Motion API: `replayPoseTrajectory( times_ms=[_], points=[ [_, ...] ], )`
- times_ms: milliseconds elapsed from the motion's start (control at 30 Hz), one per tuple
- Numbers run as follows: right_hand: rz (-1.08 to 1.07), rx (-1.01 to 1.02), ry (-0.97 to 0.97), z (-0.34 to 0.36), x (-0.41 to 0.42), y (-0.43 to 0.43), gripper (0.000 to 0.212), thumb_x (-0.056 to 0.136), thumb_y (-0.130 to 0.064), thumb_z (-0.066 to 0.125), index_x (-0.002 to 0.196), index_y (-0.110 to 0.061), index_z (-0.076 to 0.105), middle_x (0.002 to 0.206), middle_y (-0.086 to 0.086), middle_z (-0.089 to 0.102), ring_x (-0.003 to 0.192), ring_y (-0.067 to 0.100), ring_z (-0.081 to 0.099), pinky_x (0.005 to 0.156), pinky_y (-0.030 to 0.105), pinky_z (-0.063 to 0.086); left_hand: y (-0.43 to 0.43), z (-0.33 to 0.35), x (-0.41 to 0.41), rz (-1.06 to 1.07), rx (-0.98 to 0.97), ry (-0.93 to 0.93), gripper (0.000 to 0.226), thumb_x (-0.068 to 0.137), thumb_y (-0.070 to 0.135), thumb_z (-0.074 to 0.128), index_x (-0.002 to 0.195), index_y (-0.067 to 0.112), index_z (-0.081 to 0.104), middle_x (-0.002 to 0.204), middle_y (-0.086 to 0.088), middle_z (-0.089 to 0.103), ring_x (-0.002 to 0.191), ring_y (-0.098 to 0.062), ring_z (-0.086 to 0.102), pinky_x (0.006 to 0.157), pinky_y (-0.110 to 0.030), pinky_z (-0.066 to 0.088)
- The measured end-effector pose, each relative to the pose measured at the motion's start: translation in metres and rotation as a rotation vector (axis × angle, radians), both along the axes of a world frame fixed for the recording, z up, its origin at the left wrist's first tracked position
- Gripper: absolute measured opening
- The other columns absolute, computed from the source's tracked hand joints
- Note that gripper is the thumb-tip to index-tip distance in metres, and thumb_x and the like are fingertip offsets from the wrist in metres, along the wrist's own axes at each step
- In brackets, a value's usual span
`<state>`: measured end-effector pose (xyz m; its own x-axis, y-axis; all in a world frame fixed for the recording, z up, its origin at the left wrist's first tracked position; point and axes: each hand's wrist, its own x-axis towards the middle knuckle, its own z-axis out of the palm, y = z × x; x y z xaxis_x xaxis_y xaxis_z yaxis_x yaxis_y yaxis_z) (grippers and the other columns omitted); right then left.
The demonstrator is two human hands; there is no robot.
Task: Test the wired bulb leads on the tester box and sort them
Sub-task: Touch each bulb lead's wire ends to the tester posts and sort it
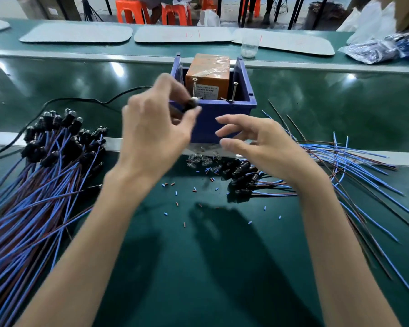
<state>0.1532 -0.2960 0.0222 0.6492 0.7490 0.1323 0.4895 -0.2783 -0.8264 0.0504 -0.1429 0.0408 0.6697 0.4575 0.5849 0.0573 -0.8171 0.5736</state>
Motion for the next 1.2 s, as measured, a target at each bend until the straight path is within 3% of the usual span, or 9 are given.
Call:
replayPoseTrajectory(
  times_ms=[100,233,333,433,533,633,767,967,1200],
  points=[
    [0.147,0.161,0.152,0.0,-0.011,0.009,0.04,0.088,0.002,0.062,0.125,-0.012,0.056,0.112,0.006,0.069,0.095,0.022,0.068,0.086,0.033,0.054,-0.023,-0.005,0.004,-0.275,-0.199,-0.067,0.014,0.081,0.016,0.073,0.089,0.016,0.062,0.083,0.007,0.069,0.069,-0.003,0.066,0.069,-0.017,0.052],
    [0.12,0.427,0.314,0.0,-0.015,0.014,0.025,0.088,0.014,0.054,0.104,-0.005,0.061,0.08,-0.01,0.072,0.077,0.003,0.067,0.07,0.018,0.053,-0.032,-0.007,0.006,-0.483,-0.481,-0.153,0.006,0.084,0.013,0.066,0.084,0.018,0.061,0.099,-0.003,0.067,0.081,-0.012,0.067,0.075,-0.025,0.053],
    [-0.002,0.484,0.274,0.004,-0.013,0.013,0.016,0.095,0.002,0.051,0.1,-0.006,0.063,0.072,-0.011,0.071,0.069,0.004,0.067,0.068,0.018,0.053,-0.031,-0.005,0.007,-0.466,-0.743,-0.243,0.01,0.086,0.02,0.059,0.079,0.013,0.062,0.08,0.001,0.067,0.069,-0.014,0.064,0.066,-0.028,0.054],
    [-0.116,0.553,0.252,0.007,-0.011,0.012,0.016,0.098,-0.003,0.049,0.1,-0.005,0.064,0.084,-0.004,0.071,0.076,0.008,0.068,0.077,0.025,0.055,-0.025,-0.006,0.009,-0.591,-0.998,0.037,0.036,0.088,0.036,0.05,0.068,0.011,0.067,0.073,-0.002,0.071,0.059,-0.015,0.062,0.061,-0.021,0.05],
    [-0.142,0.604,0.279,0.011,-0.011,0.01,0.016,0.099,-0.008,0.047,0.102,-0.005,0.062,0.094,0.004,0.071,0.082,0.015,0.071,0.073,0.022,0.053,-0.022,-0.012,0.015,-0.555,-1.195,0.377,0.065,0.096,0.056,0.029,0.091,0.005,0.069,0.095,-0.011,0.074,0.082,-0.02,0.07,0.071,-0.021,0.054],
    [-0.1,0.604,0.284,0.015,-0.012,0.006,0.019,0.1,-0.014,0.047,0.097,-0.01,0.065,0.092,0.001,0.074,0.077,0.014,0.071,0.067,0.018,0.05,-0.016,-0.02,0.022,-0.439,-1.636,0.156,0.069,0.097,0.059,0.026,0.108,-0.002,0.058,0.104,-0.018,0.071,0.094,-0.025,0.069,0.08,-0.027,0.054],
    [-0.077,0.593,0.243,0.018,-0.009,-0.002,0.023,0.099,-0.02,0.047,0.091,-0.015,0.068,0.082,-0.001,0.075,0.064,0.012,0.063,0.067,0.027,0.047,0.0,-0.022,0.023,-0.251,-1.964,-0.32,0.05,0.103,0.042,0.026,0.1,0.001,0.053,0.089,-0.014,0.067,0.078,-0.022,0.067,0.071,-0.031,0.053],
    [-0.196,0.647,0.273,0.021,-0.003,-0.01,0.03,0.102,-0.021,0.043,0.083,-0.012,0.065,0.056,-0.005,0.061,0.058,0.013,0.046,0.056,0.019,0.035,0.02,-0.018,0.019,-0.026,-2.062,-0.821,0.043,0.105,0.035,0.023,0.075,0.011,0.043,0.046,0.001,0.036,0.033,-0.011,0.035,0.044,-0.021,0.032],
    [-0.42,0.718,0.417,0.021,0.008,-0.012,0.034,0.101,-0.02,0.045,0.068,-0.016,0.054,0.072,-0.002,0.068,0.07,0.011,0.058,0.072,0.026,0.049,0.01,-0.01,0.014,-0.241,-1.598,-0.498,0.057,0.1,0.057,0.011,0.062,0.019,0.031,0.046,0.007,0.019,0.036,-0.008,0.013,0.037,-0.021,0.012]
  ],
)
